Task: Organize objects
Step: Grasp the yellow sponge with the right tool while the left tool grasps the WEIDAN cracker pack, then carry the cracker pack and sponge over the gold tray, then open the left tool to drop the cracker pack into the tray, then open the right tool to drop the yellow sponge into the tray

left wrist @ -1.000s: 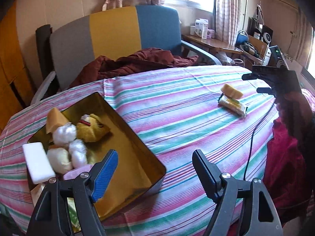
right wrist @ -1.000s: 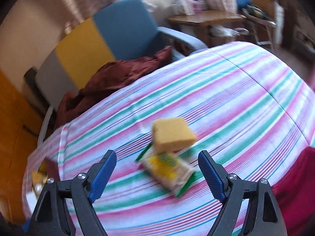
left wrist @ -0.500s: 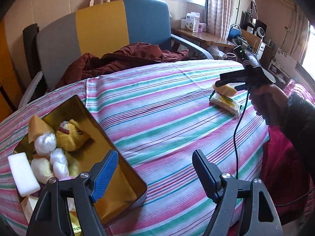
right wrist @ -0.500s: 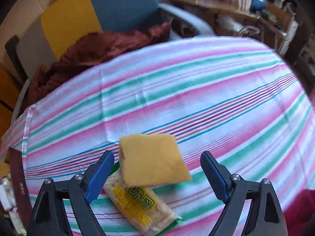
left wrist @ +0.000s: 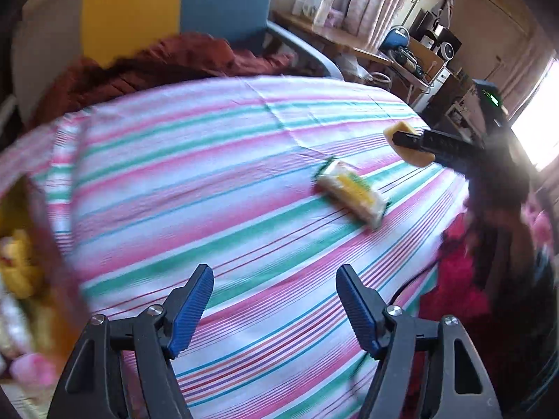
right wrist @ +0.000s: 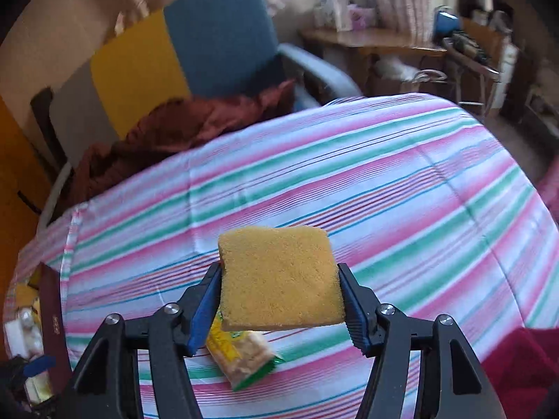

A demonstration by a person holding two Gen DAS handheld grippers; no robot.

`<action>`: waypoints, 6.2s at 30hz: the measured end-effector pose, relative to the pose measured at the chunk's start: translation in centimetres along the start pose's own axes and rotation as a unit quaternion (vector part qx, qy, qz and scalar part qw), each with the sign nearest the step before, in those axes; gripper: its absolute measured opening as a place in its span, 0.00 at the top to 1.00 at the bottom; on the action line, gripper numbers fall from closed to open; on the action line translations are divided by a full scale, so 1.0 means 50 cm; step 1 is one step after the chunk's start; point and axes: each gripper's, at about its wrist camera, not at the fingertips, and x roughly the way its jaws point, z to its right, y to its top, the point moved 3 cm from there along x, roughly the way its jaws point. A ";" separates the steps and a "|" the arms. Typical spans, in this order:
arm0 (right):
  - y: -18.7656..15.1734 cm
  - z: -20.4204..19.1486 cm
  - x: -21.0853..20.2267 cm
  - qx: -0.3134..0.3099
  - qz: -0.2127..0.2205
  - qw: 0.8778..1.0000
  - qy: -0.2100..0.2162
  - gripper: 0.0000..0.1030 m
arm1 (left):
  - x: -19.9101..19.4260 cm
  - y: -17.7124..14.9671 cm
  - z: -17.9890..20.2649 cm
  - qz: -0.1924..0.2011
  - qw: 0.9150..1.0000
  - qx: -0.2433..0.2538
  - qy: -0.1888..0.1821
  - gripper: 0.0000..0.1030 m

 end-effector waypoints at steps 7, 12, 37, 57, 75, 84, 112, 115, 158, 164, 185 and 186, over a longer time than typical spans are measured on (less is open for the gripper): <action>0.020 0.038 -0.026 0.040 0.030 0.999 0.014 0.38 | 0.138 0.084 0.093 -0.059 0.994 -0.064 -0.068 0.29; 0.029 0.037 -0.035 0.042 0.039 0.998 0.030 0.37 | 0.215 0.124 0.128 -0.080 0.989 -0.104 -0.066 0.29; 0.008 -0.028 -0.012 -0.020 0.007 0.993 0.114 0.37 | 0.207 0.034 0.119 -0.057 0.994 0.074 0.056 0.52; -0.178 -0.248 0.124 -0.226 -0.120 0.964 0.079 0.38 | -0.137 -0.122 -0.038 0.114 0.987 0.041 0.102 0.52; -0.265 -0.389 0.093 -0.227 -0.146 0.959 0.089 0.39 | -0.253 -0.197 -0.153 0.165 0.976 -0.023 0.142 0.52; -0.297 -0.422 0.071 -0.218 -0.151 0.960 0.094 0.39 | -0.291 -0.253 -0.234 0.172 0.974 -0.080 0.126 0.52; -0.424 -0.699 -0.130 -0.331 -0.034 0.912 0.238 0.39 | -0.455 -0.416 -0.429 0.247 0.939 -0.215 0.103 0.52; -0.425 -0.701 -0.124 -0.333 -0.035 0.913 0.234 0.39 | -0.441 -0.398 -0.424 0.241 0.943 -0.214 0.086 0.52; -0.326 -0.846 0.009 -0.314 -0.052 0.922 0.219 0.10 | -0.364 -0.358 -0.438 0.180 0.950 -0.239 0.087 0.48; -0.324 -0.822 0.014 -0.291 -0.054 0.930 0.218 0.10 | -0.364 -0.372 -0.444 0.178 0.949 -0.241 0.102 0.48; -0.393 -0.788 -0.088 -0.295 -0.012 0.927 0.232 0.03 | -0.439 -0.395 -0.437 0.203 0.904 -0.236 0.293 0.43; -0.399 -0.786 -0.094 -0.297 -0.008 0.927 0.231 0.03 | -0.441 -0.397 -0.436 0.201 0.901 -0.237 0.302 0.43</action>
